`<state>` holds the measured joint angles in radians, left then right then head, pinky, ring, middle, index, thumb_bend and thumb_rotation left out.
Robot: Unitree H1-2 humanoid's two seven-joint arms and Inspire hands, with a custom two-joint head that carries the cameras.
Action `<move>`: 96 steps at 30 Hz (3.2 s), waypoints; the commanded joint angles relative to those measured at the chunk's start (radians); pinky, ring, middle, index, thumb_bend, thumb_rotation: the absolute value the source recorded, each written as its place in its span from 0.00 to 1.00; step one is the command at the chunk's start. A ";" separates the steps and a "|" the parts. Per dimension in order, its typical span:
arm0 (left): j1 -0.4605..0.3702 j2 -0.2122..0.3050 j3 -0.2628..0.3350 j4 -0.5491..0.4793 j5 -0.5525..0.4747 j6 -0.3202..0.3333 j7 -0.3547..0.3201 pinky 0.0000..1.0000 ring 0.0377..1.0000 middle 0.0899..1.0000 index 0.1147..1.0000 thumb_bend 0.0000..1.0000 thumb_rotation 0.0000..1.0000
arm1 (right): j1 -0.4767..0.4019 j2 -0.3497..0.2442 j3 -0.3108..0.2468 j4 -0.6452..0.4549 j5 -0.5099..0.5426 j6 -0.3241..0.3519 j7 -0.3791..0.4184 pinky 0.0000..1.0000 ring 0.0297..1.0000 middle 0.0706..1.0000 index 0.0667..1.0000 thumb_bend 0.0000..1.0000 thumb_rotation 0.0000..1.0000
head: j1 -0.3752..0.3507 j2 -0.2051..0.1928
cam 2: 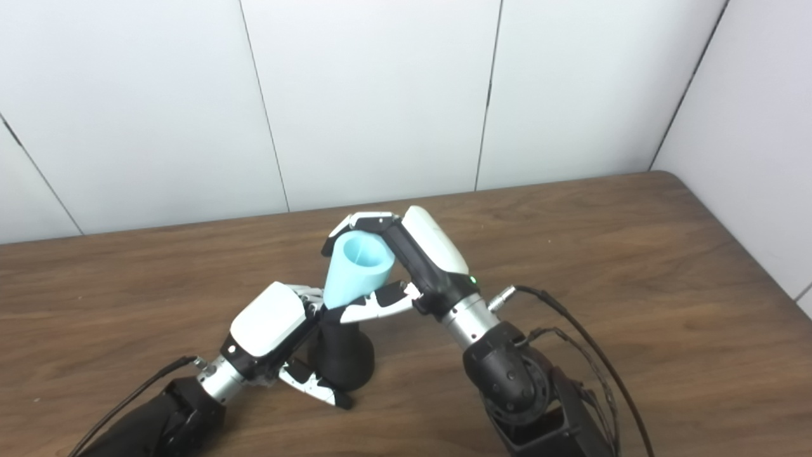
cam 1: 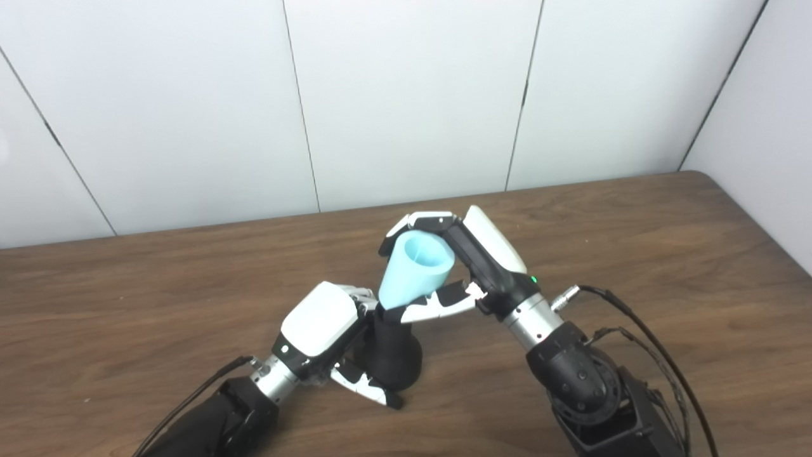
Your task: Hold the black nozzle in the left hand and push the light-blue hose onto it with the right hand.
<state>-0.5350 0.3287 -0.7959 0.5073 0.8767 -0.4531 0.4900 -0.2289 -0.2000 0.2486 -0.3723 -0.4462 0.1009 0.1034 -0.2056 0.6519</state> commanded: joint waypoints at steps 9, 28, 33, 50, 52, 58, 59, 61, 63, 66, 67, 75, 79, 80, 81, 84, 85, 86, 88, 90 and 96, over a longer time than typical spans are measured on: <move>0.245 -0.001 -0.075 0.180 -0.038 -0.017 0.025 0.44 0.54 0.50 0.42 0.51 0.04 | -0.020 0.023 0.011 -0.032 0.024 -0.090 0.013 0.25 0.39 0.45 0.49 0.51 0.00 | 0.004 0.004; 0.264 0.007 -0.059 0.141 -0.039 -0.016 -0.013 0.46 0.55 0.51 0.42 0.51 0.04 | -0.007 0.018 0.041 -0.001 -0.042 -0.131 0.010 0.14 0.22 0.39 0.50 0.52 0.00 | 0.014 0.013; 0.271 0.005 -0.045 0.131 -0.030 -0.016 -0.030 0.46 0.55 0.50 0.42 0.51 0.04 | -0.011 0.003 0.061 0.021 -0.116 -0.175 0.002 0.10 0.13 0.43 0.45 0.53 0.00 | 0.015 0.015; 0.276 0.000 -0.039 0.126 -0.022 -0.016 -0.033 0.46 0.55 0.50 0.42 0.51 0.04 | -0.021 -0.024 0.098 0.056 -0.372 -0.272 -0.063 0.10 0.13 0.43 0.45 0.53 0.00 | 0.023 0.009; 0.280 0.001 -0.033 0.120 -0.026 -0.016 -0.048 0.46 0.55 0.50 0.42 0.51 0.04 | -0.015 -0.022 0.095 0.067 -0.384 -0.286 -0.080 0.11 0.14 0.43 0.45 0.53 0.00 | 0.024 0.008; 0.281 0.004 -0.034 0.117 -0.026 -0.016 -0.056 0.47 0.56 0.51 0.42 0.51 0.05 | -0.003 -0.020 0.088 0.093 -0.423 -0.318 -0.137 0.17 0.23 0.38 0.50 0.52 0.00 | 0.026 0.006; 0.280 0.004 -0.034 0.119 -0.024 -0.016 -0.054 0.47 0.56 0.51 0.42 0.51 0.05 | -0.002 -0.021 0.088 0.096 -0.425 -0.320 -0.143 0.17 0.22 0.41 0.47 0.52 0.00 | 0.026 0.005; 0.279 0.005 -0.038 0.123 -0.020 -0.016 -0.043 0.46 0.55 0.51 0.42 0.51 0.05 | 0.000 -0.022 0.086 0.099 -0.427 -0.321 -0.146 0.18 0.23 0.42 0.46 0.53 0.00 | 0.026 0.004; 0.279 0.006 -0.039 0.122 -0.023 -0.016 -0.044 0.46 0.55 0.51 0.42 0.51 0.05 | 0.002 -0.020 0.082 0.098 -0.425 -0.316 -0.143 0.17 0.22 0.43 0.45 0.53 0.00 | 0.025 0.003; 0.276 0.008 -0.047 0.125 -0.024 -0.017 -0.035 0.46 0.55 0.51 0.42 0.51 0.05 | 0.008 -0.013 0.074 0.094 -0.389 -0.298 -0.121 0.15 0.18 0.43 0.45 0.53 0.00 | 0.025 0.001; 0.275 0.007 -0.050 0.130 -0.022 -0.017 -0.023 0.46 0.55 0.51 0.42 0.51 0.05 | 0.008 -0.012 0.071 0.092 -0.378 -0.291 -0.114 0.14 0.17 0.43 0.45 0.53 0.00 | 0.024 0.000; 0.276 0.008 -0.046 0.125 -0.018 -0.016 -0.037 0.47 0.55 0.50 0.42 0.51 0.05 | 0.009 0.012 0.033 0.055 -0.262 -0.224 -0.054 0.11 0.14 0.43 0.45 0.53 0.00 | 0.024 -0.001; 0.275 0.007 -0.049 0.125 -0.026 -0.017 -0.033 0.46 0.55 0.50 0.42 0.51 0.04 | 0.005 0.014 0.022 0.037 -0.237 -0.195 -0.032 0.11 0.15 0.40 0.49 0.52 0.00 | 0.022 -0.003; 0.275 0.007 -0.050 0.128 -0.026 -0.017 -0.030 0.46 0.55 0.50 0.42 0.51 0.04 | 0.004 0.015 0.020 0.036 -0.232 -0.193 -0.031 0.11 0.15 0.39 0.50 0.52 0.00 | 0.022 -0.003; 0.273 0.006 -0.052 0.131 -0.026 -0.017 -0.027 0.46 0.55 0.50 0.42 0.51 0.05 | 0.004 0.014 0.018 0.036 -0.228 -0.194 -0.032 0.11 0.16 0.39 0.50 0.52 0.00 | 0.023 -0.003; 0.270 0.005 -0.056 0.141 -0.020 -0.017 -0.020 0.46 0.55 0.50 0.42 0.52 0.05 | 0.005 0.013 0.016 0.034 -0.224 -0.193 -0.031 0.13 0.19 0.40 0.50 0.52 0.00 | 0.023 -0.003; 0.270 0.005 -0.056 0.140 -0.021 -0.017 -0.023 0.46 0.55 0.50 0.42 0.51 0.04 | 0.005 0.013 0.016 0.033 -0.228 -0.193 -0.031 0.14 0.19 0.41 0.50 0.52 0.00 | 0.023 -0.003; 0.270 0.006 -0.057 0.138 -0.020 -0.017 -0.022 0.46 0.55 0.50 0.42 0.51 0.04 | 0.007 0.014 0.016 0.031 -0.232 -0.193 -0.031 0.14 0.20 0.42 0.49 0.52 0.00 | 0.023 -0.003; 0.270 0.007 -0.061 0.135 -0.016 -0.017 -0.014 0.46 0.54 0.50 0.42 0.51 0.04 | 0.009 0.015 0.015 0.028 -0.243 -0.190 -0.030 0.15 0.22 0.43 0.48 0.52 0.00 | 0.023 -0.003; 0.269 0.007 -0.064 0.138 -0.018 -0.017 -0.007 0.45 0.54 0.49 0.42 0.51 0.04 | 0.010 0.016 0.014 0.026 -0.250 -0.183 -0.027 0.15 0.22 0.43 0.48 0.52 0.00 | 0.023 -0.003; 0.273 0.006 -0.052 0.132 -0.027 -0.017 -0.033 0.47 0.55 0.50 0.42 0.51 0.04 | 0.011 0.018 0.012 0.029 -0.238 -0.192 -0.028 0.15 0.21 0.43 0.48 0.52 0.00 | 0.023 -0.003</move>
<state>-0.5168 0.3315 -0.7635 0.4818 0.8752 -0.4530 0.4352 -0.2113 -0.1743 0.2892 -0.3065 -0.6754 -0.1214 0.0538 -0.1825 0.6473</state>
